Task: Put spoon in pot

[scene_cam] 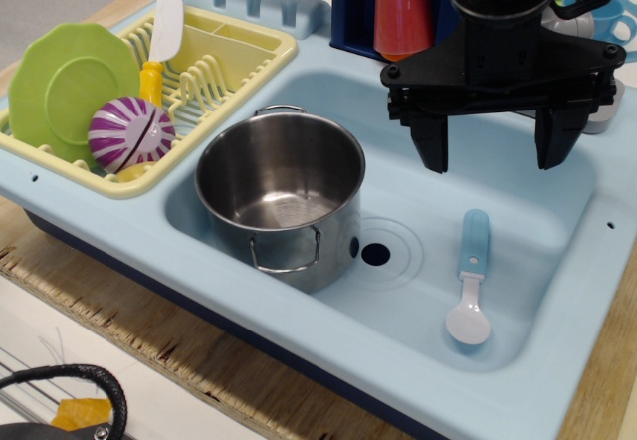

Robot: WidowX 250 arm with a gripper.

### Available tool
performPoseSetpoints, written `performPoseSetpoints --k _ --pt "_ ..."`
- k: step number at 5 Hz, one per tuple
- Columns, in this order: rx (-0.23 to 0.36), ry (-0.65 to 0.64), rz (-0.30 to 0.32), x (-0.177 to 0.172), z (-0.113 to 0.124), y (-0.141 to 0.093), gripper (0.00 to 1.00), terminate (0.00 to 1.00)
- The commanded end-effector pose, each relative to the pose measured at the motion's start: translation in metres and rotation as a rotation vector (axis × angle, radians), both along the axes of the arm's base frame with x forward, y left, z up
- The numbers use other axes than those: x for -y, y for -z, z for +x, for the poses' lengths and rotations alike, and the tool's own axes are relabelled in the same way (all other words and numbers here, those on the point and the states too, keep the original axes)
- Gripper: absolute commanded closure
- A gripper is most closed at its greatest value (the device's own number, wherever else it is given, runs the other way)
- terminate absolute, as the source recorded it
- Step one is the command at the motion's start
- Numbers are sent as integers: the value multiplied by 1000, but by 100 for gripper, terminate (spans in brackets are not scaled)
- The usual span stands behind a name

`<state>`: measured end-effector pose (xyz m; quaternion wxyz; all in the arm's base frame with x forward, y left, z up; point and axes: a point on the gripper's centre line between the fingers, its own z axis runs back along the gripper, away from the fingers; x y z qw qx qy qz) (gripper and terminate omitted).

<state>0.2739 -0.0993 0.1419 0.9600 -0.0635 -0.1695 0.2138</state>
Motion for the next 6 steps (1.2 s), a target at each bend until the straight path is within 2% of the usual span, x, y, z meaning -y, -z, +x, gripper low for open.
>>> performPoseSetpoints --k 1,3,6 --pt "0 0 0 0 0 0 0 0" --pt "-37 -45 -30 -8 7 20 0 0" --pt "-139 -58 -58 -10 15 43 0 0"
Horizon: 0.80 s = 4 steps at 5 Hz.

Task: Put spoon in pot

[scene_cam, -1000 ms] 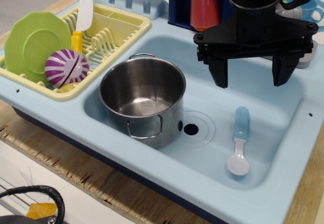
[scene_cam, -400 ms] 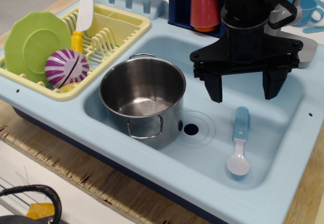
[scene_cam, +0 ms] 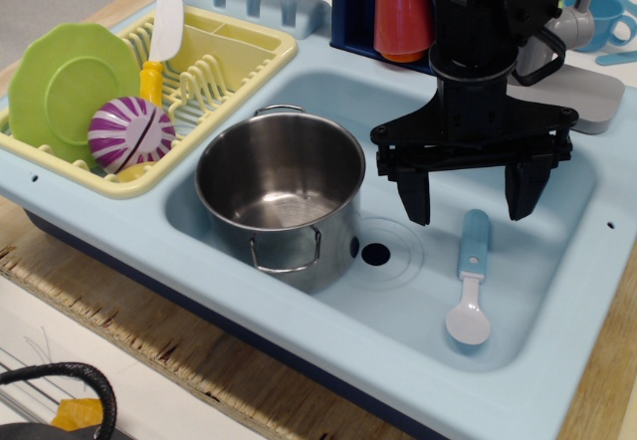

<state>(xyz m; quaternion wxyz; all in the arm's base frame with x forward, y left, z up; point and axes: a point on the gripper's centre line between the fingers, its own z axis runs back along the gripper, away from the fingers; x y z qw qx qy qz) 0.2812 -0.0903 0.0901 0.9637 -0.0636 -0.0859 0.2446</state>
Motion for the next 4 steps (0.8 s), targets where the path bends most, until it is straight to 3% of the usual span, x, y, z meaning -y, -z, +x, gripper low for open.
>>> performPoseSetpoints --k 1,2,4 --pt "-22 -2 4 3 11 -4 0 0" --pt "-54 -13 19 4 12 2 0 0" --pt "-83 -23 -9 5 5 19 0 0"
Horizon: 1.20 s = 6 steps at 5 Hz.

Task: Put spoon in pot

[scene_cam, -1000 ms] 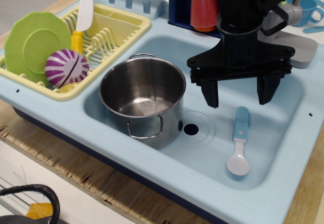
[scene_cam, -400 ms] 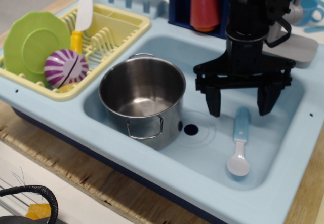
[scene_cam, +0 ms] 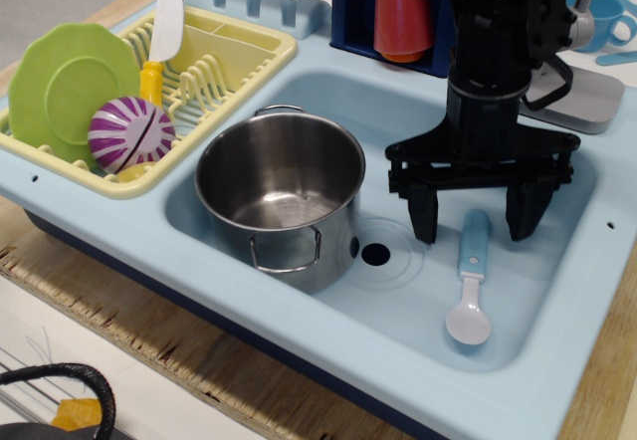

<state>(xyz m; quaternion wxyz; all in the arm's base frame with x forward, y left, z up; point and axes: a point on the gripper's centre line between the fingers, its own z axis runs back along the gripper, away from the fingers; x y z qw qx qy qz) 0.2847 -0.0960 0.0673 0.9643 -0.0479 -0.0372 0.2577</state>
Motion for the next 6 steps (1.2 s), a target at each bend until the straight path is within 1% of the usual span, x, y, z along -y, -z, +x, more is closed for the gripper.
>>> performPoseSetpoints --k 1,2,3,4,5,6 --pt "30 -7 -21 -3 -2 5 0 0" --pt "32 10 13 -2 -1 13 100 0" --pt "1 19 7 -2 4 17 100 0" --pt "2 15 14 -2 4 15 100 0" --pt "31 -10 59 -2 7 -7 100 0" --pt "83 -60 100 -4 2 -30 100 0"
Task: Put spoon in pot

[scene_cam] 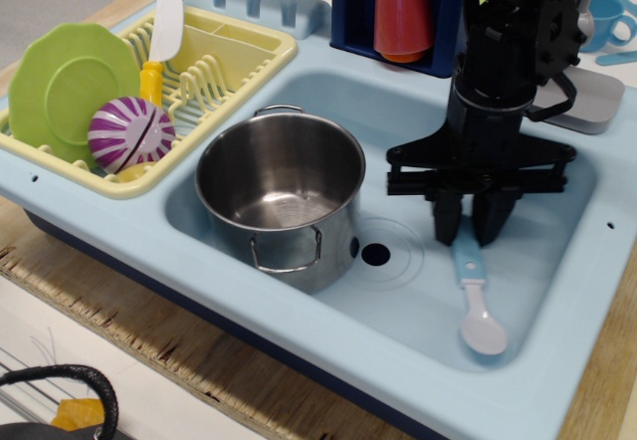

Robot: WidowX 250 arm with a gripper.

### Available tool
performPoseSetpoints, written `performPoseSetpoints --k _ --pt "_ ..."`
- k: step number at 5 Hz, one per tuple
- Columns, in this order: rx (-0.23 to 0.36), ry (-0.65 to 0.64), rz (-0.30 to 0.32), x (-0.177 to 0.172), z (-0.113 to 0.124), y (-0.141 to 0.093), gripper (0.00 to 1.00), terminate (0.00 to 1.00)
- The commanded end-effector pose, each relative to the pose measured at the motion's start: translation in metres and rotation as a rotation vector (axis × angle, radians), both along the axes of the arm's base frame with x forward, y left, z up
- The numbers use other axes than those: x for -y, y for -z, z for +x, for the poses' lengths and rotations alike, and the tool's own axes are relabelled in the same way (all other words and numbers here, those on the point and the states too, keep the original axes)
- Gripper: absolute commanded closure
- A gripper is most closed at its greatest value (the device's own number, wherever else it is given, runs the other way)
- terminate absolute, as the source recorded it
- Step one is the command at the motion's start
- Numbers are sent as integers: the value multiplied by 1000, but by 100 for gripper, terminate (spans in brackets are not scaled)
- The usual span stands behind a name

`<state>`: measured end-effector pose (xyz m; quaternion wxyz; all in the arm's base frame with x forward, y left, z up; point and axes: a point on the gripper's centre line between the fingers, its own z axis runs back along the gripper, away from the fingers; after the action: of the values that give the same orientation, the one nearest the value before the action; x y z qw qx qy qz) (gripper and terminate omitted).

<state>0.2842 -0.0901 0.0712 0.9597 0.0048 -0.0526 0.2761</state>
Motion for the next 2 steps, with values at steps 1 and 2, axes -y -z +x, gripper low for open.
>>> performPoseSetpoints --k 1,2 --pt "129 -43 5 -4 1 -46 100 0" --pt "173 -60 24 -9 -1 -62 100 0"
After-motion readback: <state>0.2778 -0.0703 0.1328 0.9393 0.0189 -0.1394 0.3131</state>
